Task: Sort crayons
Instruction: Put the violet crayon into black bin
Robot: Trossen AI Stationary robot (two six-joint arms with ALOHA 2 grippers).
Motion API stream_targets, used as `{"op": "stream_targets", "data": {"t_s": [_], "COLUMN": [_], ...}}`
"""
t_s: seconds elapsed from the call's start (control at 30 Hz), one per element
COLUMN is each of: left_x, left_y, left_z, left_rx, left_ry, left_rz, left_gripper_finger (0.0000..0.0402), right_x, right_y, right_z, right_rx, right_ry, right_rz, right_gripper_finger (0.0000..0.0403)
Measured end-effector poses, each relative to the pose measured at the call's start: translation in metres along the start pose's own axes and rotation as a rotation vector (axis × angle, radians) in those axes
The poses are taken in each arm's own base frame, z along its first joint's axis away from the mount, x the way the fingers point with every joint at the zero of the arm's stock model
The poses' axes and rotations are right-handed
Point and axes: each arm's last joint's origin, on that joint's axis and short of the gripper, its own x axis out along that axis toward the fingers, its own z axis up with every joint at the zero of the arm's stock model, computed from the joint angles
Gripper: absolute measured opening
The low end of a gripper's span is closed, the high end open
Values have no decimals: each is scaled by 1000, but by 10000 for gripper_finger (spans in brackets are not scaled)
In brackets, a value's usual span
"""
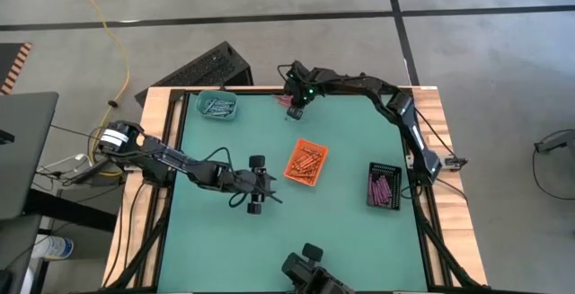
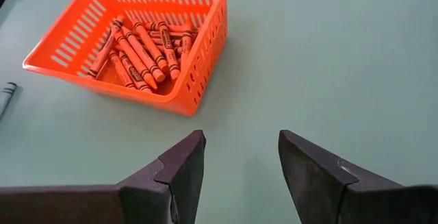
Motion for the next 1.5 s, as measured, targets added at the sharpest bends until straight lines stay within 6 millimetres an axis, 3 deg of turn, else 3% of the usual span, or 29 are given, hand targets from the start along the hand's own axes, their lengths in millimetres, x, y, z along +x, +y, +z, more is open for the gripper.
{"op": "stream_targets", "data": {"t_s": [0.13,0.43,0.83,1.17,1.5], "left_x": [0,0,0,0,0], "left_y": [0,0,0,0,0], "left_z": [0,-1,-1,-1,-1], "left_rx": [0,3,3,12,20], "left_ry": [1,6,8,14,13], "left_rz": [1,0,0,0,1], "left_gripper_finger": [176,176,176,176,176], "right_x": [0,1,2,2,3], "right_y": [2,6,5,5,5], "right_z": [-1,-1,-6,-6,-11], "right_rx": [-23,-37,-25,-27,-91], "right_ry": [11,21,52,50,99], "right_rz": [2,5,38,53,67], "right_gripper_finger": [5,1,56,59,7]}}
